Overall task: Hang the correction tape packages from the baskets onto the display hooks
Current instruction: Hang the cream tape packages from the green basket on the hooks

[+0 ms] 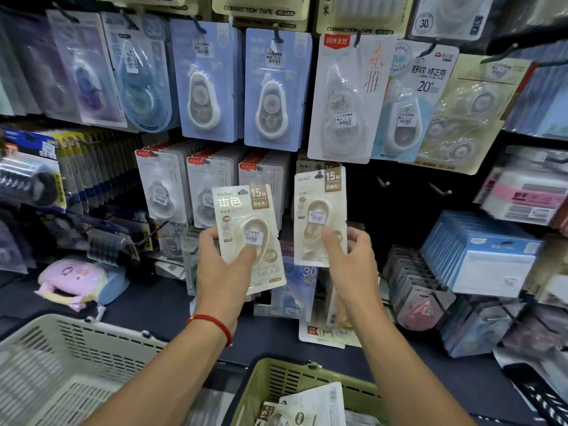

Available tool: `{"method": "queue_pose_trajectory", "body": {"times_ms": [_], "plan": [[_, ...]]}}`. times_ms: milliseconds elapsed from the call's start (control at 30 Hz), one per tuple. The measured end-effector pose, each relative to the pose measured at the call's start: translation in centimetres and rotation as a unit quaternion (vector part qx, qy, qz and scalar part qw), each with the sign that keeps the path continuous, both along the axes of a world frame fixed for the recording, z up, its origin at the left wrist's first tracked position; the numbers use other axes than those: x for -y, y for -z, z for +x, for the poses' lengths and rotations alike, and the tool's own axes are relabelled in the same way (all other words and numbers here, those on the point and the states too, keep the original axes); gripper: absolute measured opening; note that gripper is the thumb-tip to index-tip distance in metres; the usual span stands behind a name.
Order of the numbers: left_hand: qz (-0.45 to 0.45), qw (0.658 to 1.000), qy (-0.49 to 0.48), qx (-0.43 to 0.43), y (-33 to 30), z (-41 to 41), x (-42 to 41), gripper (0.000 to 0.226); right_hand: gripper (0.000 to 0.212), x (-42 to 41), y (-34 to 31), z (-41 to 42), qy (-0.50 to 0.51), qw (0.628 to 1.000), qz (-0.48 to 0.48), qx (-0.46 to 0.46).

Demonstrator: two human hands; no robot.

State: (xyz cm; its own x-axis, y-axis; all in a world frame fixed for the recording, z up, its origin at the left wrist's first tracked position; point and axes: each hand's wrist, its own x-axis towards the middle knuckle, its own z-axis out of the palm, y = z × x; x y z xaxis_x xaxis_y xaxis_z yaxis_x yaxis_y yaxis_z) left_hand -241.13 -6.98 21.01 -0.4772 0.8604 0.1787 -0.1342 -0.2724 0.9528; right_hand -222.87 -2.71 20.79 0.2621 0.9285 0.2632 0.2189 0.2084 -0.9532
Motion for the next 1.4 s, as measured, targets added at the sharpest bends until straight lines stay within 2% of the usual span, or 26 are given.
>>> {"method": "queue_pose_trajectory", "body": {"times_ms": [67,100,200,233,300,367,467,533,667,733,933,1100,1267,1400], "plan": [[0.000,1.000,-0.007,-0.011,0.0,-0.1,0.0,0.042,0.055,-0.1,0.5,0.5,0.028,0.995,-0.032,0.090],[0.004,1.000,-0.004,-0.020,0.1,-0.1,0.0,0.042,0.055,0.0,0.6,0.5,0.030,0.992,-0.037,0.114],[0.017,0.998,0.036,-0.049,0.1,0.2,0.0,0.045,0.029,0.8,0.6,-0.1,-0.084,0.993,-0.032,0.073],[0.022,0.996,0.058,-0.059,0.1,0.4,0.0,0.047,0.025,1.2,0.5,-0.6,-0.136,0.988,-0.038,0.061],[0.026,0.993,0.098,-0.068,0.1,0.9,0.0,0.052,0.032,1.8,0.3,-1.3,-0.191,0.979,-0.040,0.057],[0.030,0.990,0.121,-0.070,0.3,1.2,0.0,0.052,0.037,2.1,0.3,-1.7,-0.181,0.982,-0.035,0.046],[0.019,0.984,0.150,-0.096,0.4,1.5,0.1,0.060,0.027,2.0,0.4,-1.7,-0.131,0.991,-0.016,0.016],[0.009,0.980,0.166,-0.110,0.6,1.8,0.2,0.067,0.029,1.8,0.3,-1.5,-0.107,0.994,0.000,-0.026],[0.017,0.976,0.183,-0.117,0.4,2.3,0.4,0.071,0.024,1.4,0.1,-1.1,-0.103,0.990,0.029,-0.089],[0.026,0.976,0.185,-0.110,0.3,2.4,0.4,0.070,0.024,1.3,-0.1,-0.9,-0.093,0.991,0.040,-0.083],[0.026,0.979,0.180,-0.089,0.1,2.5,0.4,0.066,0.041,1.4,-0.3,-0.8,-0.092,0.991,0.045,-0.087],[0.029,0.980,0.174,-0.094,0.1,2.4,0.5,0.066,0.021,1.4,-0.2,-0.8,-0.093,0.988,0.069,-0.098],[0.027,0.981,0.173,-0.078,0.2,2.8,-0.3,0.066,0.015,1.0,-0.7,-0.8,-0.085,0.989,0.067,-0.096],[0.026,0.982,0.177,-0.069,0.6,3.1,-1.1,0.066,0.021,0.6,-0.4,-0.9,-0.050,0.991,0.056,-0.113]]}}
